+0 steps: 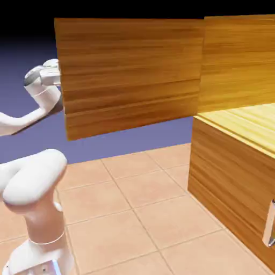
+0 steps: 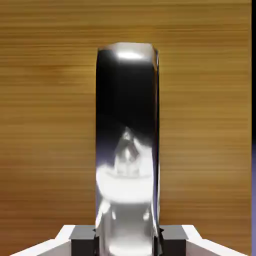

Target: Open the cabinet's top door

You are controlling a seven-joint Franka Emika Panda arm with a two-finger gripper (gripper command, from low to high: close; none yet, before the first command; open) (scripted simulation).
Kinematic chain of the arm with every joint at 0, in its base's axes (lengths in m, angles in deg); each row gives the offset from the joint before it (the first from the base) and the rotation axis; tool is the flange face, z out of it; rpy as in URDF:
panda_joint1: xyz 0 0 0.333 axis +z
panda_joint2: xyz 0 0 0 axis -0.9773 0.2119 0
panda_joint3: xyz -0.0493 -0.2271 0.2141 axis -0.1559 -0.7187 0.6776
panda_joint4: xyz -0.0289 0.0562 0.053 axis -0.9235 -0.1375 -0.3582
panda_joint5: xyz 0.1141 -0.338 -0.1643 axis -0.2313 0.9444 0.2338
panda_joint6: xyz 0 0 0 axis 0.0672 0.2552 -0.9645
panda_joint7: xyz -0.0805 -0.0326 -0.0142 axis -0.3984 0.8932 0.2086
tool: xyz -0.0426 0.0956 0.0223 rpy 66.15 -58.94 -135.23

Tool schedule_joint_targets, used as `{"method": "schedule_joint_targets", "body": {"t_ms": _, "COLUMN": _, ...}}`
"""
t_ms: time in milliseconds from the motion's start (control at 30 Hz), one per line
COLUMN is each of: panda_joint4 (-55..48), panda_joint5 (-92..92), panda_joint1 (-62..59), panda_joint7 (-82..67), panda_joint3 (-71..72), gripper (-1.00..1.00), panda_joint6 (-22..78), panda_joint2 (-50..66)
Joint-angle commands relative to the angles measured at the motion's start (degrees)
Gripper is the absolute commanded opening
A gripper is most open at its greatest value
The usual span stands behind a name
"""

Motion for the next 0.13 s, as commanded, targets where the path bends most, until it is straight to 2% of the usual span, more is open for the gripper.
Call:
{"method": "schedule_joint_targets", "body": {"t_ms": 0, "panda_joint4": -2.0, "panda_joint5": -0.3, "panda_joint1": -1.5, "panda_joint7": -0.4, "panda_joint3": 0.3, "gripper": -1.0, "panda_joint6": 1.7, "panda_joint2": 0.0}}
{"method": "schedule_joint_targets", "body": {"t_ms": 100, "panda_joint4": -7.7, "panda_joint5": -1.0, "panda_joint1": -5.7, "panda_joint7": -1.5, "panda_joint3": 0.8, "gripper": -1.0, "panda_joint6": 6.1, "panda_joint2": 0.1}}
